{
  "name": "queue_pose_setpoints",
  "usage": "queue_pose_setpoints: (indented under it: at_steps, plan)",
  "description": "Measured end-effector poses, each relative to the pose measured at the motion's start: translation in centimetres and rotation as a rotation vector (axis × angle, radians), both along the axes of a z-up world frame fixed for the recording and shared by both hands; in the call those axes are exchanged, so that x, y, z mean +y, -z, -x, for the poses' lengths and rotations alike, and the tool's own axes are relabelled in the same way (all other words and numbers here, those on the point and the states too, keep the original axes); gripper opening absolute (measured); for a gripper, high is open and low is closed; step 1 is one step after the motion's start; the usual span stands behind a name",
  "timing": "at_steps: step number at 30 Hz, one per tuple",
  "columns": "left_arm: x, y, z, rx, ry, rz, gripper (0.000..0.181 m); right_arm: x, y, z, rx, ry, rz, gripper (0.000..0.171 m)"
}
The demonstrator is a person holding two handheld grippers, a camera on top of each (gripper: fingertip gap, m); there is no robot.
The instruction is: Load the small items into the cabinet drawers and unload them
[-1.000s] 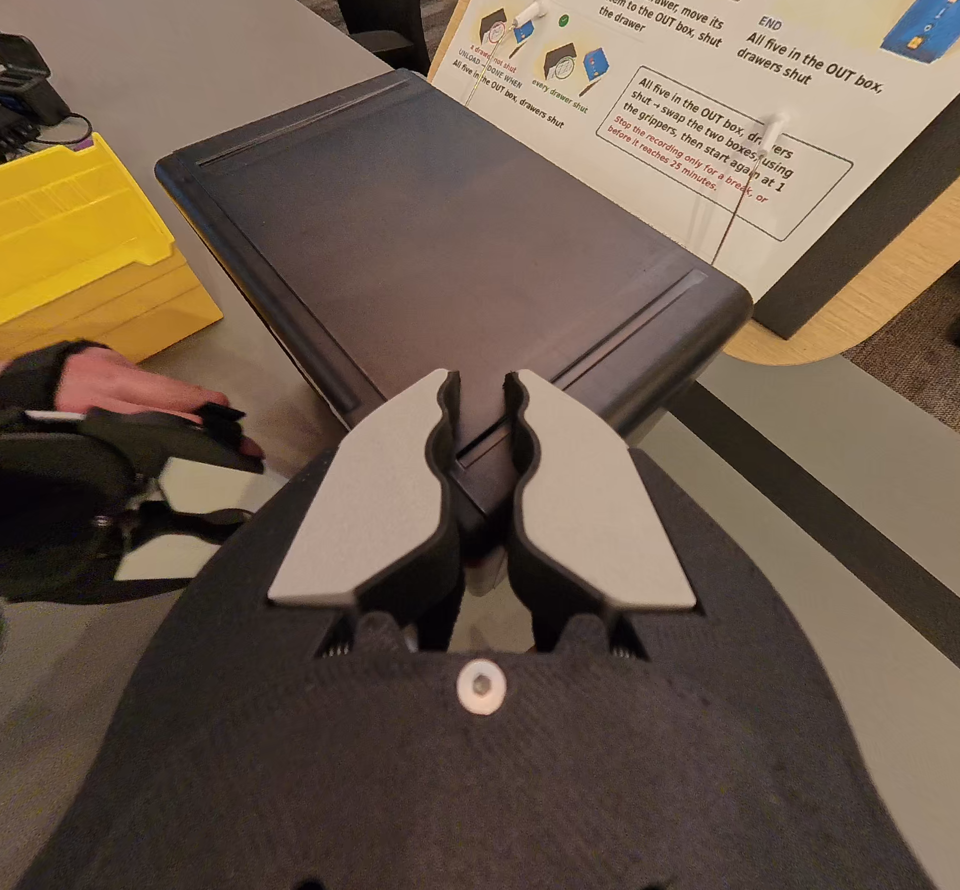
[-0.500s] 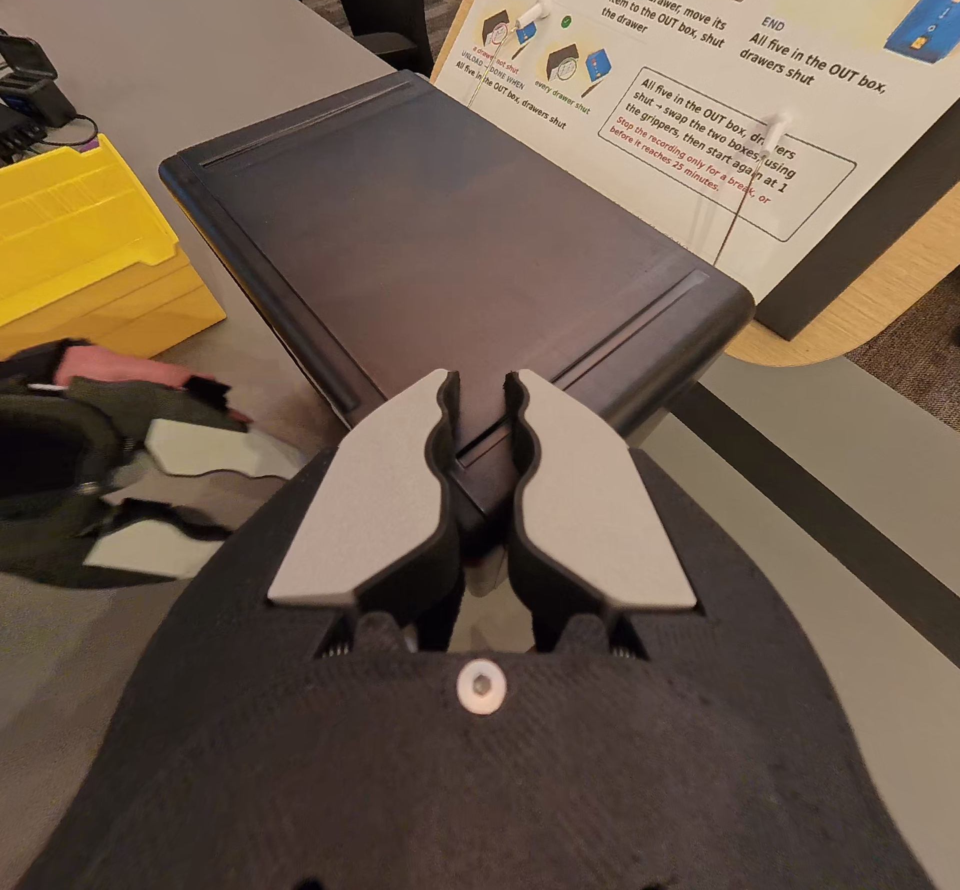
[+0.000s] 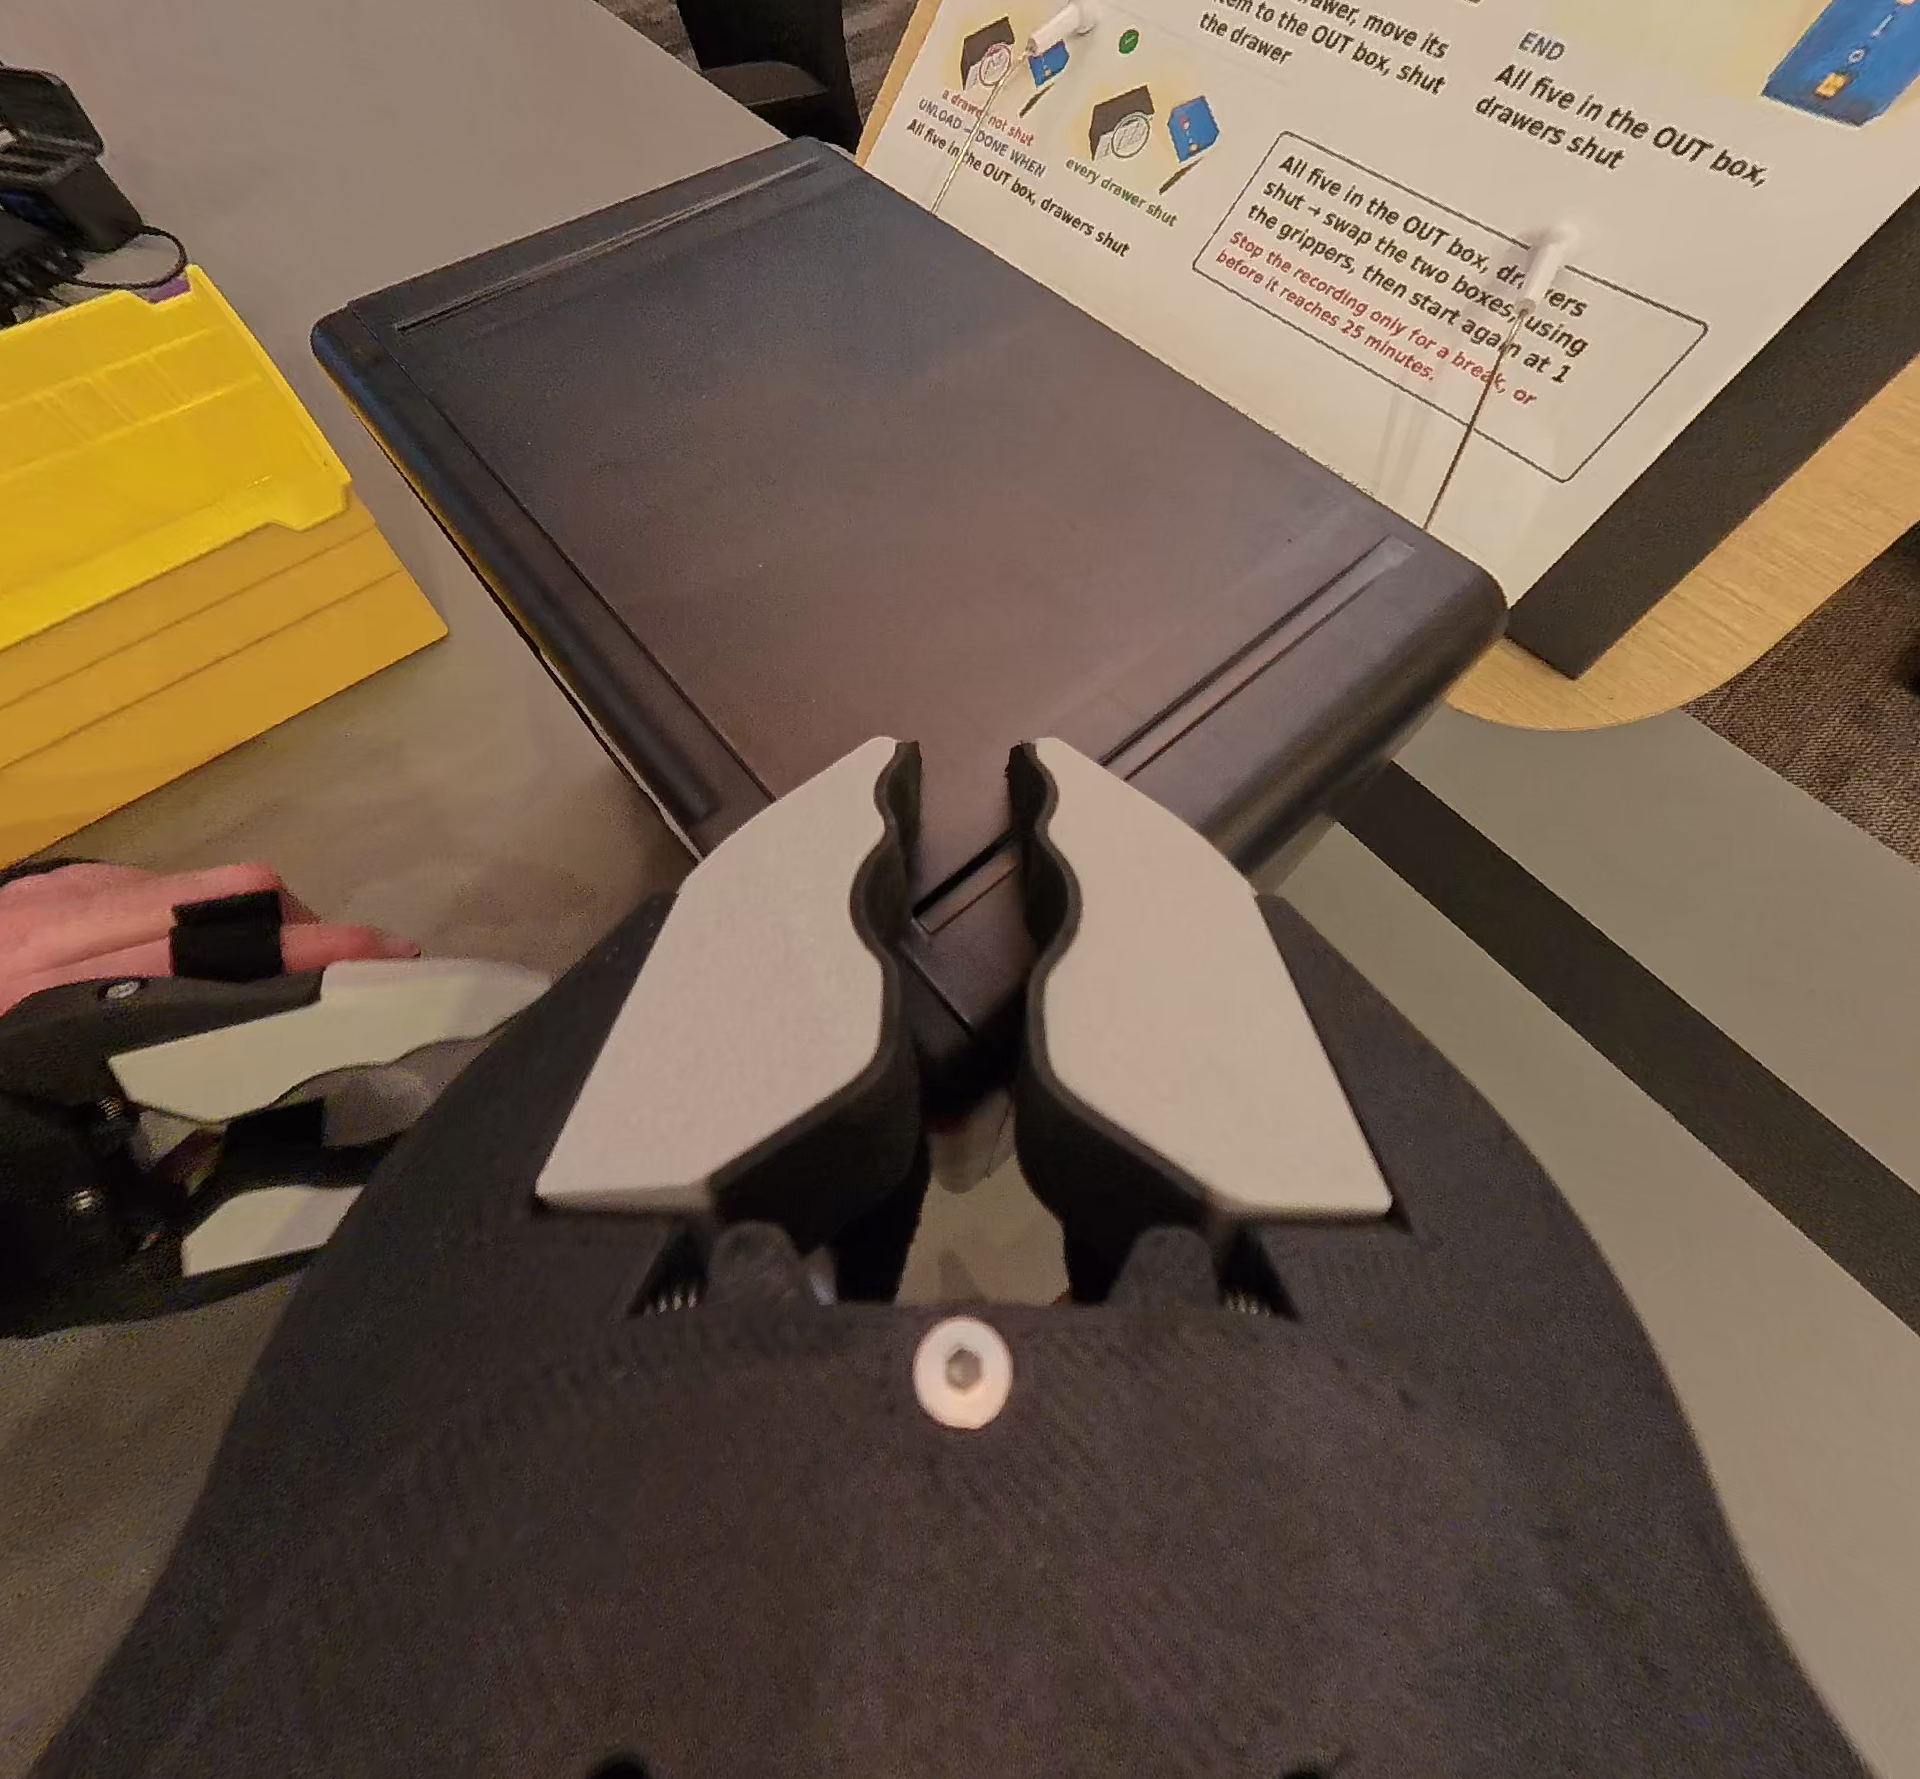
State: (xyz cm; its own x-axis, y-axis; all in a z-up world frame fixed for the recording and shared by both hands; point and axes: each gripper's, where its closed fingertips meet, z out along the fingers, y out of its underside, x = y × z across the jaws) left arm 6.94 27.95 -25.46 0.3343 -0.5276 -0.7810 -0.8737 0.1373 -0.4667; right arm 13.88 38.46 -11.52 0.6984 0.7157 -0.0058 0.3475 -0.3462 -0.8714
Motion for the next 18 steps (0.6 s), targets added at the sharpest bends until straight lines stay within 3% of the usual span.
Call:
queue_pose_setpoints:
  at_steps: [1, 3, 4, 6, 10, 12, 15, 18]
  plan:
    - [0.9, 0.0, 0.3, 0.029, -0.027, -0.021, 0.053, 0.0, 0.0, 0.0, 0.000, 0.000, 0.000, 0.017]
    - [2.4, 0.3, 0.0, 0.025, -0.042, -0.038, 0.056, 0.0, 0.0, 0.0, 0.001, 0.000, 0.000, 0.017]
    - [2.7, 0.5, 0.0, 0.037, -0.040, -0.040, 0.049, 0.0, 0.0, 0.0, 0.001, 0.000, 0.000, 0.017]
    - [2.5, -0.4, -0.1, 0.002, -0.027, -0.056, 0.057, 0.0, 0.0, 0.0, 0.000, 0.001, -0.003, 0.017]
    - [-1.2, -2.0, -0.9, -0.183, 0.116, -0.012, 0.060, 0.0, 0.0, 0.0, 0.003, -0.007, 0.001, 0.017]
    - [-2.6, -0.9, -1.2, -0.183, 0.156, 0.005, 0.063, 0.0, 0.0, 0.0, 0.010, -0.012, 0.001, 0.016]
    - [-1.6, 1.5, -1.2, -0.075, 0.117, -0.037, 0.066, 0.0, 0.0, 0.0, 0.011, -0.009, 0.000, 0.016]
    - [-0.1, 0.7, -1.7, -0.108, 0.060, -0.073, 0.061, 0.0, 0.0, 0.0, -0.001, 0.000, -0.006, 0.017]
